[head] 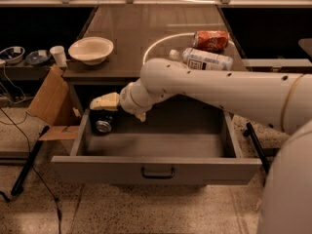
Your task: Pick pepsi can from top drawer and place on counter
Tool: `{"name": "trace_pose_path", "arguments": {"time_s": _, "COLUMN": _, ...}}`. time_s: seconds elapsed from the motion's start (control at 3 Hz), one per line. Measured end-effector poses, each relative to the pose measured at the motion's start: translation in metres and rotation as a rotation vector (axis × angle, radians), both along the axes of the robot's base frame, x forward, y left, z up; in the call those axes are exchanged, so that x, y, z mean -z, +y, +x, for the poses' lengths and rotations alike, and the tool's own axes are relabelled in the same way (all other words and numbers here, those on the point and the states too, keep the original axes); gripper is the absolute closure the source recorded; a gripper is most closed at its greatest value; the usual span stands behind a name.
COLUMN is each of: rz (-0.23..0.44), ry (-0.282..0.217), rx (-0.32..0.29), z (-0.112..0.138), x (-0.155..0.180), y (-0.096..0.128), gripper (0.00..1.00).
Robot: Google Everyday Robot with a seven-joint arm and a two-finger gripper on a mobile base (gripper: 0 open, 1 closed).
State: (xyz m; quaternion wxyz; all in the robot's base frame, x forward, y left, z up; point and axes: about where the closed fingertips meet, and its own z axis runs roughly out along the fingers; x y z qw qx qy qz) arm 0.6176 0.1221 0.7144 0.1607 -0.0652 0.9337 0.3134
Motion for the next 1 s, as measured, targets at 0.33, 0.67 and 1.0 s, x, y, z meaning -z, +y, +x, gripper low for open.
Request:
{"name": "trace_pose_path", "arguments": {"time_s": 0.33, "rz": -0.006, "ry": 0.045, "rx": 0.071, "z": 0.012, "x": 0.031, "y": -0.003, "gripper": 0.00}}
{"name": "trace_pose_path", "arguments": {"time_s": 0.67, "rz": -0.015, "ry": 0.092, "rx": 0.126, "z": 0.023, "x": 0.054, "y": 0.004, "gripper": 0.00}}
{"name": "trace_pose_path", "arguments": {"time_s": 1.0, "rz": -0.009, "ry": 0.086, "rx": 0.118, "z": 0.024, "x": 0.052, "y": 0.010, "gripper": 0.00}}
